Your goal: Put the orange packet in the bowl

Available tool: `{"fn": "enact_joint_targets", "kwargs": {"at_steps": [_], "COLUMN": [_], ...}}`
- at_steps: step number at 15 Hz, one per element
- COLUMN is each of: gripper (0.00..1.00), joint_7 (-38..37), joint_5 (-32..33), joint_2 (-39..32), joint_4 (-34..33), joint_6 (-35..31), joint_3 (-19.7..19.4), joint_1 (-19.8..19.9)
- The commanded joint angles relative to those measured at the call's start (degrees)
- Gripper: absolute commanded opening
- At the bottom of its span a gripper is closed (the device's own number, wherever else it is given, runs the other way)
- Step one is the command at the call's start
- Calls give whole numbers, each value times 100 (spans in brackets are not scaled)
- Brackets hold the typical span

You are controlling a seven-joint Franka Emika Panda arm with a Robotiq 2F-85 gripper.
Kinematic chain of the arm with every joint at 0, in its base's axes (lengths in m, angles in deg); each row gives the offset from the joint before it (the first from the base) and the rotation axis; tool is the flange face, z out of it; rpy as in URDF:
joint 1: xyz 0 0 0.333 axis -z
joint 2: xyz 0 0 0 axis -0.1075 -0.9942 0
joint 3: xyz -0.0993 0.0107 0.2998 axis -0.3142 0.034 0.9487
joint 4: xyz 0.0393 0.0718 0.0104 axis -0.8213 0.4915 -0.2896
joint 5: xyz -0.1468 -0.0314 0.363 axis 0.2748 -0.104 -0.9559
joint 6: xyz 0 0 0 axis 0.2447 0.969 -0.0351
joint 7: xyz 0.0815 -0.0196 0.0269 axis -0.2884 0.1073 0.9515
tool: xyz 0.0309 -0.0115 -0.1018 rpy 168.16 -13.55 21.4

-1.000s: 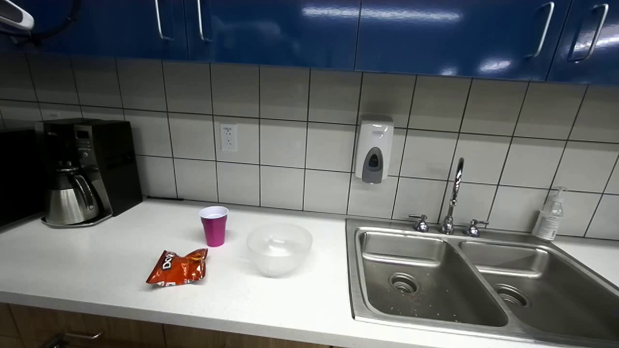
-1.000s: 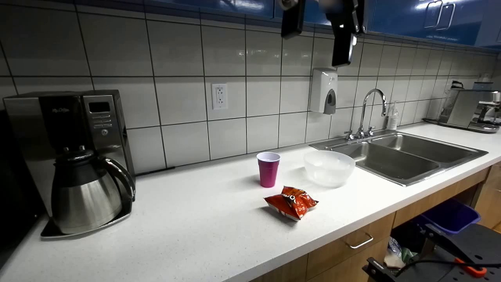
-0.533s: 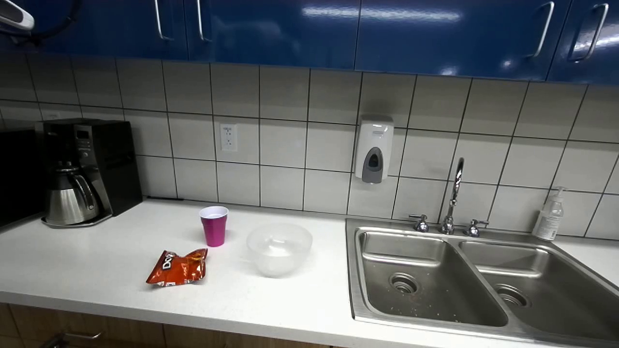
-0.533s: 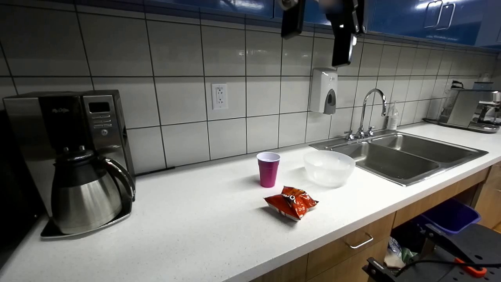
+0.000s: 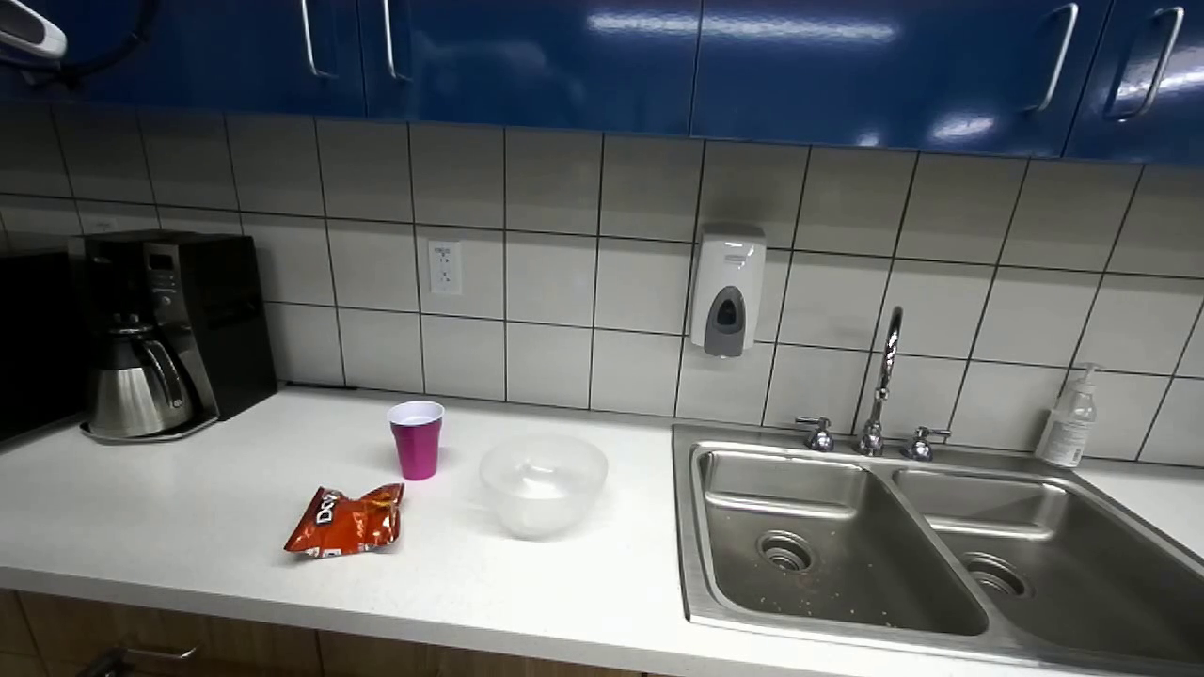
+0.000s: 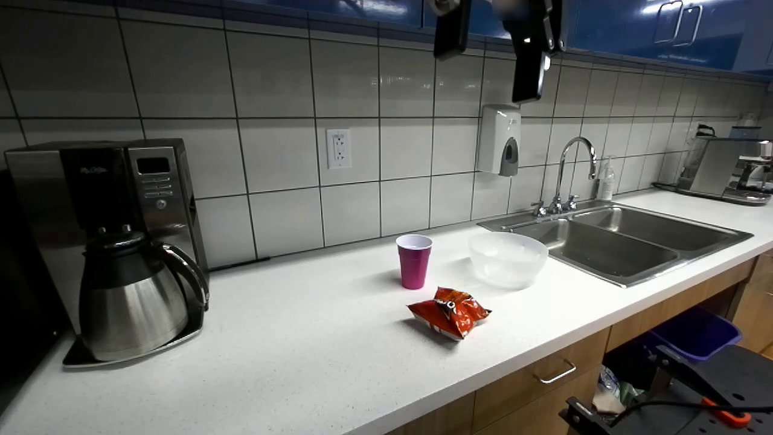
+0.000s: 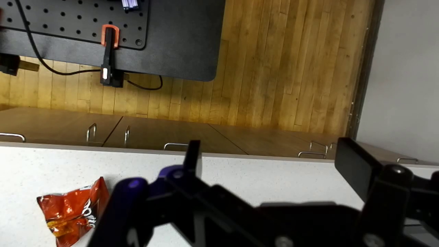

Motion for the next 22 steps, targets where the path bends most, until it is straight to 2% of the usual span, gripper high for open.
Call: {"fn": "enact_joint_targets", "kwargs": {"at_steps": [1, 14, 18, 22], "gripper": [100, 100, 100, 100], "joint_7": [75, 75, -278, 36], "joint_5": [-69, -69, -9, 34], "joint_2": [13, 13, -245, -618], "joint_4": [-16, -16, 13, 137], "joint_6": [48, 48, -416, -893], "joint_3": [121, 121, 265, 78], "joint_1": [161, 161, 416, 564]}}
